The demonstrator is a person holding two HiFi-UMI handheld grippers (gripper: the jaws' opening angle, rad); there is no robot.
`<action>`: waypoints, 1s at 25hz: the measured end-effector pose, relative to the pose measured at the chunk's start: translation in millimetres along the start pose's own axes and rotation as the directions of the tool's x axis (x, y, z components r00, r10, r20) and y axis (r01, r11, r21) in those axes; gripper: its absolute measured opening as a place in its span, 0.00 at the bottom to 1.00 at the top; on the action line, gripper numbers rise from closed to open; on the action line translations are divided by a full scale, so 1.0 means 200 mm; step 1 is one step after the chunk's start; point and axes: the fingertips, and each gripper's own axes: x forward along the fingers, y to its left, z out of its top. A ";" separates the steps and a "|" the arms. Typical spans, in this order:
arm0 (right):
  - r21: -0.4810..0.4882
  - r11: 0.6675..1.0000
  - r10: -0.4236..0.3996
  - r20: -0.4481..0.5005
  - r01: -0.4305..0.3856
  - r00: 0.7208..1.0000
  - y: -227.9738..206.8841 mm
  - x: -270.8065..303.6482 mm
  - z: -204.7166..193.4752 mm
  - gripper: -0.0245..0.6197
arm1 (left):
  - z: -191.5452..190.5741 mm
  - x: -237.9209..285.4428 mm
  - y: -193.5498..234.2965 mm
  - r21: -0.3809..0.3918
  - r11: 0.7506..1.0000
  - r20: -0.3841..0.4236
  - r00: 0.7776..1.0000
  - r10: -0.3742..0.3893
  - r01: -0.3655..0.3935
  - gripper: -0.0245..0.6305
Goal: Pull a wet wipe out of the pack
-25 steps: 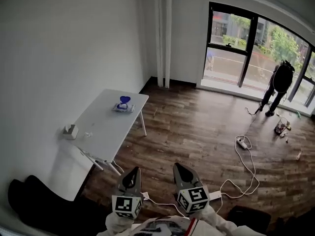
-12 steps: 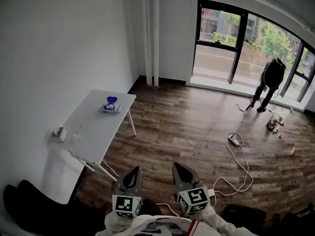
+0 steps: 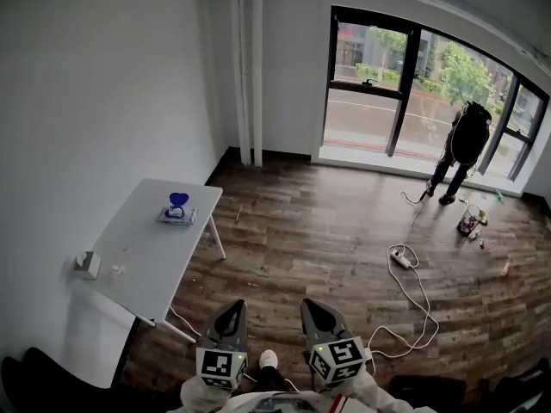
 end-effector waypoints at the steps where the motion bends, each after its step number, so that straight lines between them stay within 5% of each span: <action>1: 0.001 1.000 -0.006 -0.004 0.006 1.000 -0.03 0.04 0.00 0.05 | 0.00 0.04 0.02 -0.002 1.000 -0.001 1.000 -0.004 0.004 0.04; 25: 0.007 0.998 -0.056 -0.082 0.057 0.995 -0.24 1.00 0.03 0.05 | -0.07 0.83 0.68 -0.032 0.999 -0.010 1.000 -0.026 0.026 0.04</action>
